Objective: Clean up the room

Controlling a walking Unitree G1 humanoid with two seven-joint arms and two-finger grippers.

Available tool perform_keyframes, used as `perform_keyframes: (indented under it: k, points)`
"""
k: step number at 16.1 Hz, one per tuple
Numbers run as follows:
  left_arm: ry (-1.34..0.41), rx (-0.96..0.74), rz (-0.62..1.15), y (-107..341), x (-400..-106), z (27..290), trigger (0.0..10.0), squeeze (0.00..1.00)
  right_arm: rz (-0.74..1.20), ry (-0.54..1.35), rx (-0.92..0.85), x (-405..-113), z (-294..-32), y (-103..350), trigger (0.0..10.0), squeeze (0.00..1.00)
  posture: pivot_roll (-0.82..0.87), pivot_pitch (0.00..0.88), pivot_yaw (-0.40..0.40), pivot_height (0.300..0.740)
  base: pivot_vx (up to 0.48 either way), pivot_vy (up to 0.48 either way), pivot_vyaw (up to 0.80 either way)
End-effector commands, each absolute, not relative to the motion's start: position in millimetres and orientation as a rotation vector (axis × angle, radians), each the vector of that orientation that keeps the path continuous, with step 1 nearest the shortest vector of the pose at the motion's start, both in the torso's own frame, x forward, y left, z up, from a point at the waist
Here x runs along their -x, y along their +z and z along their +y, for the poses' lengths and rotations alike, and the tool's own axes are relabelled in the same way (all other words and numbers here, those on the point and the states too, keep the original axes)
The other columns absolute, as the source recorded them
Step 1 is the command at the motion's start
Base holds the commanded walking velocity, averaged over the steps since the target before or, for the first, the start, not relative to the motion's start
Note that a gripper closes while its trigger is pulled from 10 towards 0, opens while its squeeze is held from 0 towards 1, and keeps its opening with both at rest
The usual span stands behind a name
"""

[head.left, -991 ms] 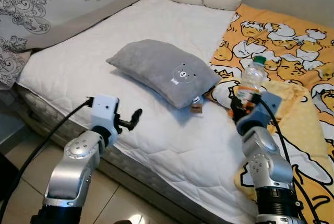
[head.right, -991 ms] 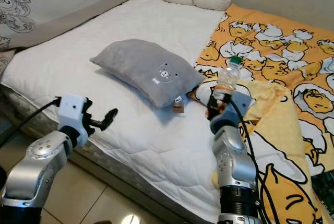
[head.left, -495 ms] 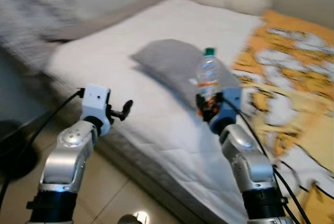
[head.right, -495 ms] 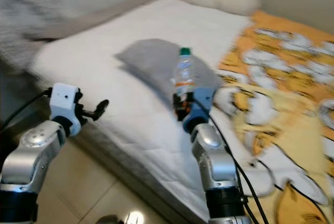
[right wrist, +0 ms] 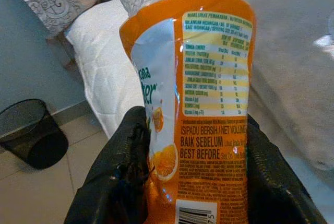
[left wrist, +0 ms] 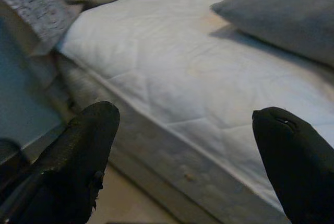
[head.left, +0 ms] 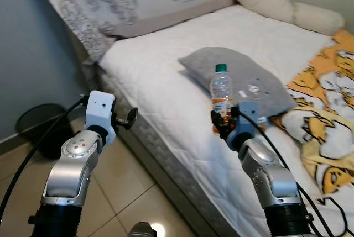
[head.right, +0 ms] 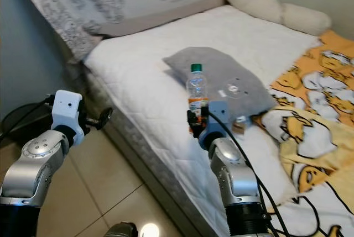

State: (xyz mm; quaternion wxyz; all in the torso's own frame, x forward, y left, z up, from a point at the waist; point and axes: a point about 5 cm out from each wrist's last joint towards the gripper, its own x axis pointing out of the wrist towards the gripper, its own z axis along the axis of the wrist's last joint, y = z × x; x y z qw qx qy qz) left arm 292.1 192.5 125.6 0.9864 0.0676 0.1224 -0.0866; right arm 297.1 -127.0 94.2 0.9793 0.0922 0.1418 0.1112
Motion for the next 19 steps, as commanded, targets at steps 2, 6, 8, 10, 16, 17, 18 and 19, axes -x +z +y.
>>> perform_keyframes:
  k: [2, 6, 8, 10, 16, 17, 18, 19]
  points:
    - [-0.148, -0.115, 0.214, 135, -295, 191, 10.0, 0.0, 0.278, 0.249, -0.177, -293, -129, 101, 10.0, 0.0, 0.08, 0.0, -0.024, 0.74, 0.0, 0.0, 0.76]
    - [-0.152, -0.105, 0.231, 124, -292, 182, 10.0, 0.0, 0.277, 0.22, -0.14, -292, -138, 102, 10.0, 0.0, 0.05, 0.0, -0.027, 0.74, 0.0, 0.0, 0.77]
    - [-0.168, -0.101, 0.248, 119, -289, 175, 10.0, 0.0, 0.281, 0.228, -0.112, -290, -140, 102, 10.0, 0.0, 0.04, 0.0, -0.025, 0.74, 0.0, 0.0, 0.77]
    - [-0.178, -0.118, 0.243, 120, -287, 174, 10.0, 0.0, 0.294, 0.23, -0.119, -286, -141, 99, 10.0, 0.0, 0.05, 0.0, -0.026, 0.74, 0.0, 0.0, 0.77]
    - [-0.184, -0.178, 0.216, 128, -284, 177, 10.0, 0.0, 0.294, 0.089, -0.228, -285, -150, 94, 10.0, 0.0, 0.06, 0.0, 0.004, 0.74, 0.0, 0.0, 0.77]
    - [-0.197, -0.191, 0.214, 128, -282, 176, 10.0, 0.0, 0.296, 0.083, -0.234, -284, -151, 93, 10.0, 0.0, 0.06, 0.0, 0.008, 0.74, 0.0, 0.0, 0.78]
    - [-0.197, -0.189, 0.212, 129, -282, 176, 10.0, 0.0, 0.299, 0.086, -0.236, -283, -150, 93, 10.0, 0.0, 0.06, 0.0, 0.009, 0.74, 0.0, 0.0, 0.78]
    - [-0.201, -0.178, 0.206, 130, -282, 176, 10.0, 0.0, 0.304, 0.093, -0.233, -282, -148, 94, 10.0, 0.0, 0.06, 0.0, 0.007, 0.74, 0.0, 0.0, 0.78]
